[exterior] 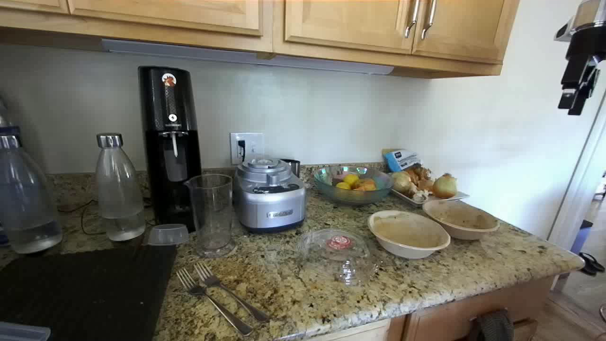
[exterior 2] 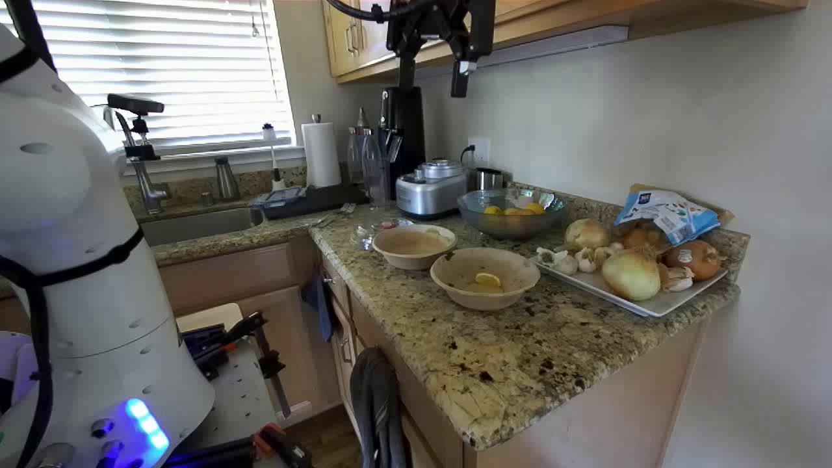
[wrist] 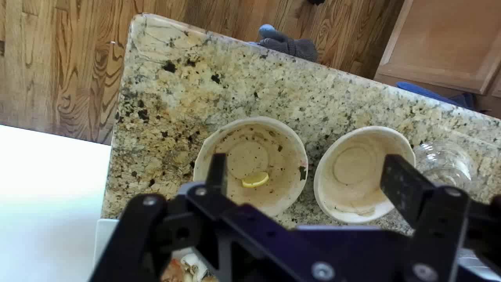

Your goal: Pick up the bowl from the countertop and put it in the other bowl

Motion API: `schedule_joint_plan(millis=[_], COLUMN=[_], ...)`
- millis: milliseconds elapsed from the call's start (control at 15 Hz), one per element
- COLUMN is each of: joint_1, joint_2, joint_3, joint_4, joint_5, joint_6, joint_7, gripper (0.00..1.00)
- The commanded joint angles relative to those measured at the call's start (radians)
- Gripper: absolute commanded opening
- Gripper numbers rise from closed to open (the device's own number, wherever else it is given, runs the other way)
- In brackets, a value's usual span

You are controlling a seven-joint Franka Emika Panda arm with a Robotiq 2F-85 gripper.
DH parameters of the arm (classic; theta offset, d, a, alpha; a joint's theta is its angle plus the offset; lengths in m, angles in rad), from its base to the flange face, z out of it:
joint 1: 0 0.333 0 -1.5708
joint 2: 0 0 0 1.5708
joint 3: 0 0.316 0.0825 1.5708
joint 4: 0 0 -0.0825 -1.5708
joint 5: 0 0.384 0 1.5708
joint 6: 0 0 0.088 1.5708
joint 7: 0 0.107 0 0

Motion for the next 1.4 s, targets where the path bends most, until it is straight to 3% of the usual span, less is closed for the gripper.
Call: schedule_joint_plan(millis=[0, 933, 1333], joint_1=[-0.027, -0.026, 0.0], joint_2=[0.005, -0.001, -0.033], joint_3=[0.022, 0.023, 0.104], joint_4=[0.003, -0.005, -0.097], joint_5=[0.01, 0.011, -0.014], joint_6=[-0.003, 0.007, 0.096], joint_7=[-0.01, -0.01, -0.005], gripper=[1.0, 1.0, 1.0])
